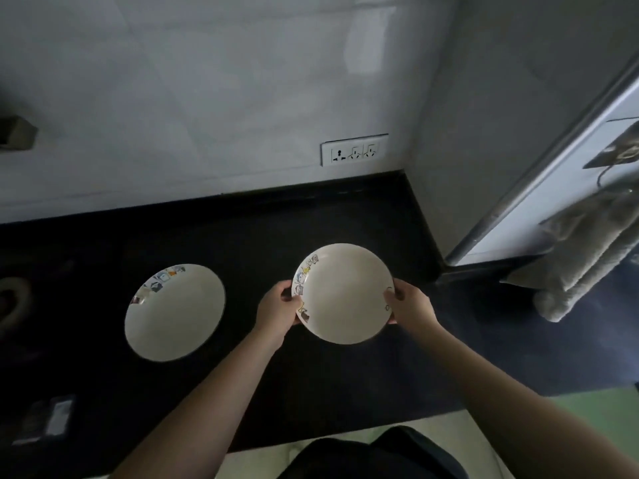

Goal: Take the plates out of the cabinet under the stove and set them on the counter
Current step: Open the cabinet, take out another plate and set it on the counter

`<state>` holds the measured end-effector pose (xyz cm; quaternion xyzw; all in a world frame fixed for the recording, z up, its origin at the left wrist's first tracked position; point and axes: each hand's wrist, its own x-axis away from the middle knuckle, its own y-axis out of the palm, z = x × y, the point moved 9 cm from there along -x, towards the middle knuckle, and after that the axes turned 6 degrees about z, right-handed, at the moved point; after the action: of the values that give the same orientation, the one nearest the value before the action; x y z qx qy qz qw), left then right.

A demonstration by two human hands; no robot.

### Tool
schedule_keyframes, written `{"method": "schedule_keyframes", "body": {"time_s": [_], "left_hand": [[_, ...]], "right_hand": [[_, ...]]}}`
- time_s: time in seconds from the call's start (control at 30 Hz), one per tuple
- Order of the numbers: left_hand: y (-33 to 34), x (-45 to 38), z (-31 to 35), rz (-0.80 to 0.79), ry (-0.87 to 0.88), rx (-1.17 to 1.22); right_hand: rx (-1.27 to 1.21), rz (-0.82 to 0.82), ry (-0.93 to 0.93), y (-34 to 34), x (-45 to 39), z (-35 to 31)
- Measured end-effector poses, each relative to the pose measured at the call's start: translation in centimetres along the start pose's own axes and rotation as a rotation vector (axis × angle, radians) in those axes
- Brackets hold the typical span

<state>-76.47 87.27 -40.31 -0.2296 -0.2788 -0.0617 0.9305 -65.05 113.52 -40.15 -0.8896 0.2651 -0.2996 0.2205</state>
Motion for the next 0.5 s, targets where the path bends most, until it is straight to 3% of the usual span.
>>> {"method": "schedule_keyframes", "body": {"time_s": [0.5], "left_hand": [[2.5,-2.0,-1.4,0.058,-0.071,0.018]], "right_hand": [[0.006,-0.055,0.021,0.2,-3.7,1.1]]}}
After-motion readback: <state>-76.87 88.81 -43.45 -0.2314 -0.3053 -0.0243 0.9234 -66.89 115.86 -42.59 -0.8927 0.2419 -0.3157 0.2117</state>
